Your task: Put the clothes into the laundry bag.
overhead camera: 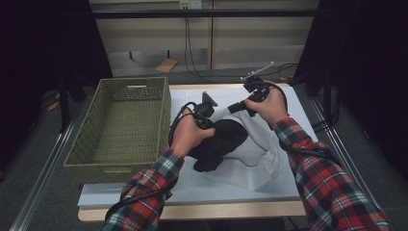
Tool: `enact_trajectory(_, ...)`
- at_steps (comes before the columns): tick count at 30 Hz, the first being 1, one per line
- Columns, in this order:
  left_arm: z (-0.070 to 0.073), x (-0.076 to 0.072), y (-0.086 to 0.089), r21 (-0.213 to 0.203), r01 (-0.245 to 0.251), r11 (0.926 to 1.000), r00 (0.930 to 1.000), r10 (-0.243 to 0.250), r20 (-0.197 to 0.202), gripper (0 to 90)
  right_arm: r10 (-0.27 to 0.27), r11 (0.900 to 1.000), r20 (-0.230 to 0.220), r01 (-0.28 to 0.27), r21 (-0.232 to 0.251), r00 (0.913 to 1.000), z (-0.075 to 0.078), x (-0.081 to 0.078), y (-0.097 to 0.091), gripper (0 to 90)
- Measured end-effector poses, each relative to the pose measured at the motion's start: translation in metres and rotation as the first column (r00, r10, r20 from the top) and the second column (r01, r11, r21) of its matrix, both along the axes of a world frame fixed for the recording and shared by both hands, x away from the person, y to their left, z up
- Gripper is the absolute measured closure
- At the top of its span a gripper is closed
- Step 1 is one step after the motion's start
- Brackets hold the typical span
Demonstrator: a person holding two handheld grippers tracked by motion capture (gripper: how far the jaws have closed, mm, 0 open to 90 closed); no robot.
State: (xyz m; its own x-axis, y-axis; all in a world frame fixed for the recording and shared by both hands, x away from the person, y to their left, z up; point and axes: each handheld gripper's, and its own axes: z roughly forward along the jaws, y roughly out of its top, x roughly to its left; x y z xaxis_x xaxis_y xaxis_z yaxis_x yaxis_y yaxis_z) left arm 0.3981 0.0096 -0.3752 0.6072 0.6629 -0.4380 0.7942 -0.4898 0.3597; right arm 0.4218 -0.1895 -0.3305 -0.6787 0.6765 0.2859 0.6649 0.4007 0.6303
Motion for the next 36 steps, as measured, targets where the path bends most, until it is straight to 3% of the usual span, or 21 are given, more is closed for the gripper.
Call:
enact_trajectory(2, 0.002, -0.002, -0.004, -0.006, 0.029, 0.9996, 0.9996, -0.029, 0.0, 74.6, 0.002, 1.0, 0.005, -0.002, 0.001, 1.0, 0.0, 0.0, 0.001, 90.0)
enact_trajectory(11, 0.007, -0.008, -0.02, -0.03, 0.07, 0.9971, 0.9975, -0.07, 0.011, 74.6, 0.002, 1.0, 0.008, -0.002, 0.005, 1.0, -0.001, -0.001, 0.002, 90.0)
enact_trajectory(14, 0.006, -0.01, -0.024, -0.053, 0.07, 0.9962, 0.9976, -0.069, 0.007, 74.7, -0.003, 1.0, 0.006, 0.003, 0.0, 1.0, -0.001, -0.001, 0.002, 90.0)
enact_trajectory(15, 0.005, -0.012, -0.028, -0.076, 0.037, 0.9964, 0.9993, -0.037, -0.001, 74.7, -0.003, 1.0, 0.005, 0.003, 0.001, 1.0, -0.001, -0.001, 0.002, 90.0)
enact_trajectory(17, 0.004, -0.012, -0.028, -0.065, 0.057, 0.9962, 0.9983, -0.058, -0.005, 74.7, -0.007, 1.0, 0.005, 0.007, 0.004, 1.0, -0.001, -0.001, 0.002, 90.0)
enact_trajectory(20, 0.001, -0.011, -0.03, -0.072, 0.032, 0.9969, 0.9995, -0.033, -0.006, 74.7, -0.003, 1.0, 0.006, 0.003, 0.003, 1.0, -0.001, -0.001, 0.002, 90.0)
enact_trajectory(21, 0.001, -0.008, -0.027, -0.051, 0.062, 0.9968, 0.9981, -0.062, -0.002, 74.7, -0.002, 1.0, 0.006, 0.002, 0.004, 1.0, -0.001, -0.002, 0.002, 90.0)
enact_trajectory(22, -0.001, -0.008, -0.028, -0.066, 0.021, 0.9976, 0.9997, -0.021, -0.008, 74.7, -0.005, 1.0, 0.005, 0.005, 0.003, 1.0, -0.001, -0.002, 0.002, 90.0)
enact_trajectory(24, -0.003, -0.007, -0.027, -0.065, -0.001, 0.9979, 0.9999, 0.001, -0.014, 74.7, -0.002, 1.0, 0.004, 0.002, 0.0, 1.0, 0.0, -0.002, 0.001, 90.0)
enact_trajectory(25, -0.004, -0.003, -0.022, -0.038, 0.029, 0.9988, 0.9995, -0.029, -0.014, 74.7, -0.002, 1.0, 0.006, 0.002, 0.001, 1.0, 0.0, -0.002, 0.0, 90.0)
enact_trajectory(26, -0.005, -0.002, -0.021, -0.04, 0.023, 0.9989, 0.9996, -0.024, -0.014, 74.7, -0.001, 1.0, 0.006, 0.001, -0.001, 1.0, 0.001, -0.002, 0.0, 90.0)
enact_trajectory(27, -0.005, -0.003, -0.021, -0.046, -0.017, 0.9988, 0.9998, 0.016, -0.012, 74.7, -0.002, 1.0, 0.008, 0.002, 0.004, 1.0, 0.001, -0.002, -0.001, 90.0)
enact_trajectory(30, -0.006, 0.003, -0.014, -0.008, -0.005, 1.0, 1.0, 0.005, 0.004, 74.7, -0.011, 0.9999, 0.001, 0.011, 0.003, 0.9999, 0.002, -0.002, -0.003, 90.0)
enact_trajectory(31, -0.008, 0.003, -0.015, -0.022, -0.051, 0.9985, 0.9987, 0.051, 0.0, 74.7, -0.011, 0.9999, 0.0, 0.011, 0.002, 0.9999, 0.002, -0.002, -0.004, 90.0)
enact_trajectory(32, -0.008, 0.006, -0.011, 0.003, -0.017, 0.9999, 0.9998, 0.017, 0.004, 74.7, -0.01, 1.0, 0.003, 0.01, 0.001, 0.9999, 0.002, -0.003, -0.004, 90.0)
enact_trajectory(36, -0.011, 0.007, -0.009, -0.011, -0.048, 0.9988, 0.9989, 0.048, 0.0, 74.7, -0.006, 1.0, 0.003, 0.006, -0.001, 1.0, 0.003, -0.003, -0.003, 90.0)
